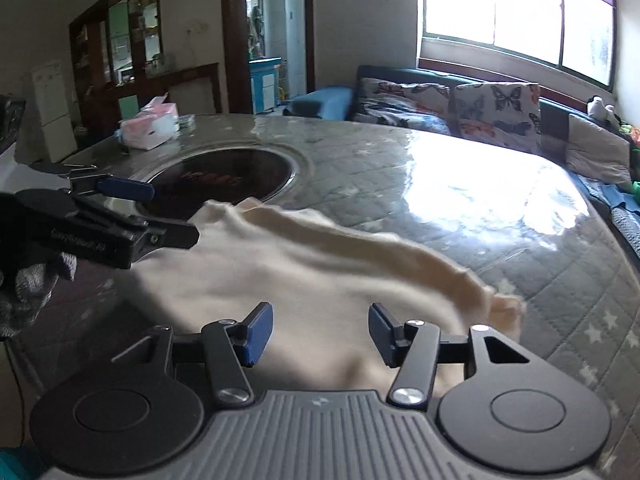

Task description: Fold clothes

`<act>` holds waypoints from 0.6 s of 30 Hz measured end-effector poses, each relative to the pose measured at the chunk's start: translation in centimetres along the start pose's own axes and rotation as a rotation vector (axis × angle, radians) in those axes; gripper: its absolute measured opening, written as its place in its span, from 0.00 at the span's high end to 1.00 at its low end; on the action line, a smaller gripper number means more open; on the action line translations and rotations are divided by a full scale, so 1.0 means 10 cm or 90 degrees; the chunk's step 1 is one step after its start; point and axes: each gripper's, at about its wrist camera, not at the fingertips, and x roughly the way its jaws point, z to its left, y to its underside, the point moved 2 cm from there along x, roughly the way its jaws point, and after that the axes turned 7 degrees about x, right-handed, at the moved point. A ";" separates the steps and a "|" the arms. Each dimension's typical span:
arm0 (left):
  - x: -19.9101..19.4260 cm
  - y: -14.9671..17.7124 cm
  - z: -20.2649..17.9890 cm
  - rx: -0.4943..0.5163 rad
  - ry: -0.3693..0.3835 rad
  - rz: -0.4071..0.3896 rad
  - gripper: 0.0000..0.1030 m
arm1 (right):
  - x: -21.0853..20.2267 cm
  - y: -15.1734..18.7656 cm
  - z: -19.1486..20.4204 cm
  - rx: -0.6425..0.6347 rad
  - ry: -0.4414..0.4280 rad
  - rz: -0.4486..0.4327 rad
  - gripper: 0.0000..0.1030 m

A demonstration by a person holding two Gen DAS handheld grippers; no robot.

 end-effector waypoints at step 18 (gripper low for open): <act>0.03 0.29 -0.07 0.001 -0.025 0.017 0.00 | -0.15 0.26 -0.11 0.005 0.044 -0.007 0.39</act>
